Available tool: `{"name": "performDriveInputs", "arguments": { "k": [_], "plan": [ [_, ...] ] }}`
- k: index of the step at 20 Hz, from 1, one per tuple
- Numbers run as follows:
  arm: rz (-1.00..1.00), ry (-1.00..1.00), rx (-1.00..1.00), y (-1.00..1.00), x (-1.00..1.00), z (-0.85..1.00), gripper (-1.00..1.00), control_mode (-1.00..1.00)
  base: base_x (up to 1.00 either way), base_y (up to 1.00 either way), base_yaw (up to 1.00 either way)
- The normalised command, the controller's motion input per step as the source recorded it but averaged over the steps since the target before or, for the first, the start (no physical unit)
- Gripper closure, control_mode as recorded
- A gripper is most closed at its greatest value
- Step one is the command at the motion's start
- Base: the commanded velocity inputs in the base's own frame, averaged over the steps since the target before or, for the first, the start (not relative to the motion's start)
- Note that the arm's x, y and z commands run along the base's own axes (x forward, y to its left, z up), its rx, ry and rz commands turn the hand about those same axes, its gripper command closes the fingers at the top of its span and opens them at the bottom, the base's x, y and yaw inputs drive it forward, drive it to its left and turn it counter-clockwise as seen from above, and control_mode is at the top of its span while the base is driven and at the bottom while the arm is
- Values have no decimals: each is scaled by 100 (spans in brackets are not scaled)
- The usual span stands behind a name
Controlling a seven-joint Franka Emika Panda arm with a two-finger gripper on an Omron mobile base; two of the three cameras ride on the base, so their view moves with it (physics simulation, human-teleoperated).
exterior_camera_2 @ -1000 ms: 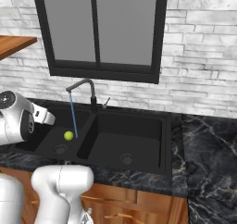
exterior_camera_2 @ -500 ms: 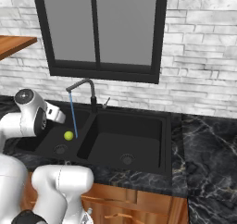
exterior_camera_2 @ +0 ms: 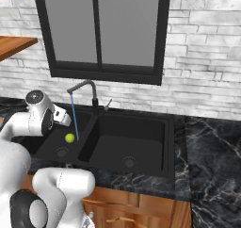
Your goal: Pick the pear, mango from the sink and place them on the cutting board to airdry. Then turn off the sink faucet.
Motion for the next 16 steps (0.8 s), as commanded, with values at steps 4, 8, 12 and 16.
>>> {"name": "performDriveInputs", "arguments": {
  "k": [4,8,12,16],
  "plan": [
    [0,2,-1,0,37,-31,-100,-100,0,0,0],
    [0,0,-4,10,32,-28,-100,-100,0,0,0],
    [0,0,-5,21,31,-25,-100,-100,0,0,0],
    [0,0,-1,14,36,-20,-100,-100,0,0,0]
  ]
}}
